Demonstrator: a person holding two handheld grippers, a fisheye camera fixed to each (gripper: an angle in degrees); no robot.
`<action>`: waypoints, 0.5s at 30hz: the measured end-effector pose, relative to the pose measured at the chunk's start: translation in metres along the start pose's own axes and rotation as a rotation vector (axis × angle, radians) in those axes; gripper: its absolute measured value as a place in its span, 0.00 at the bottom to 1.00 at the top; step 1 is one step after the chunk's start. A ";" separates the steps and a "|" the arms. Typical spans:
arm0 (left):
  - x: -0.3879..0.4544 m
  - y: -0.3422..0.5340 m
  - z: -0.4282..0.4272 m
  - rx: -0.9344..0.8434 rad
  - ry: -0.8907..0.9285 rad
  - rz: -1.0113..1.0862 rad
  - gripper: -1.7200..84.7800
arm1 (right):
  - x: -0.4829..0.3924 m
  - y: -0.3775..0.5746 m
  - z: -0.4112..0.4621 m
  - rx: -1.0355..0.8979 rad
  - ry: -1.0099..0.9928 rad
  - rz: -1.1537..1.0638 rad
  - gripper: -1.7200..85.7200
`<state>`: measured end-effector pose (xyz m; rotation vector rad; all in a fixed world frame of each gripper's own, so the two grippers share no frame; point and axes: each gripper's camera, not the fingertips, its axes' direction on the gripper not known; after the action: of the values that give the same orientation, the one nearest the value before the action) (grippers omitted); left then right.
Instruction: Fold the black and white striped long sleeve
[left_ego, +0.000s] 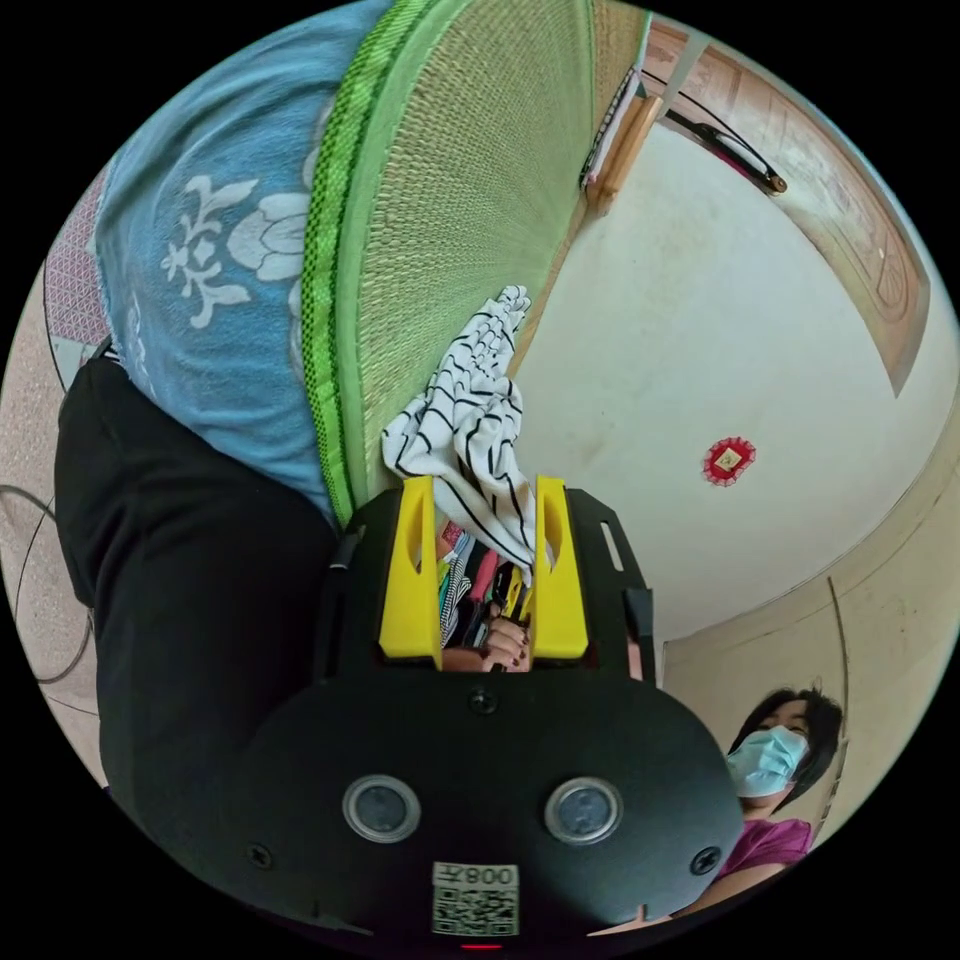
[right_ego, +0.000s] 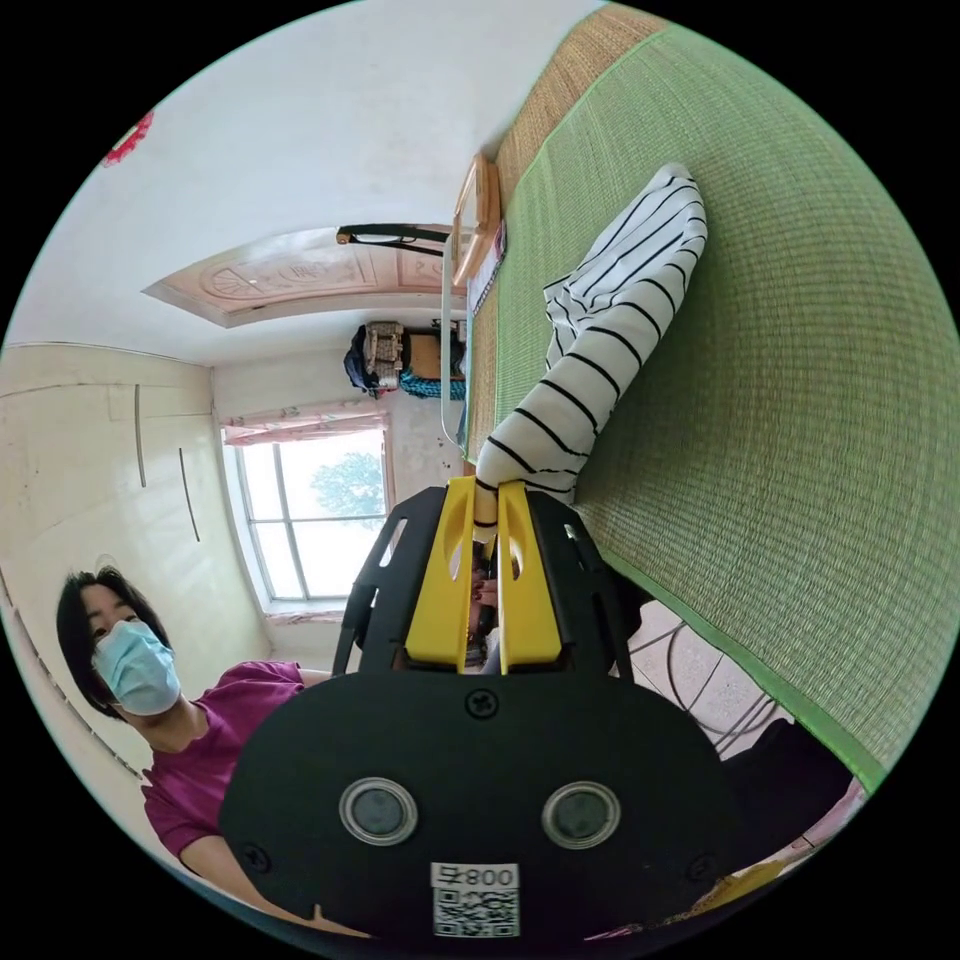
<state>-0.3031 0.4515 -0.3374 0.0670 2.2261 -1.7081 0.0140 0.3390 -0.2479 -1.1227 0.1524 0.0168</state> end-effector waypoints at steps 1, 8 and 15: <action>-0.003 0.004 -0.001 0.002 0.005 -0.008 0.18 | 0.003 0.001 -0.001 0.001 -0.001 0.000 0.05; -0.014 0.010 0.019 0.013 0.027 -0.040 0.16 | 0.037 0.012 -0.005 -0.001 0.003 0.000 0.05; -0.012 0.028 0.039 -0.016 -0.030 0.030 0.06 | 0.082 0.029 -0.018 0.006 0.016 0.002 0.04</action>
<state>-0.2758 0.4250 -0.3688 0.0706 2.2054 -1.6650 0.0900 0.3301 -0.2926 -1.1167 0.1677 0.0091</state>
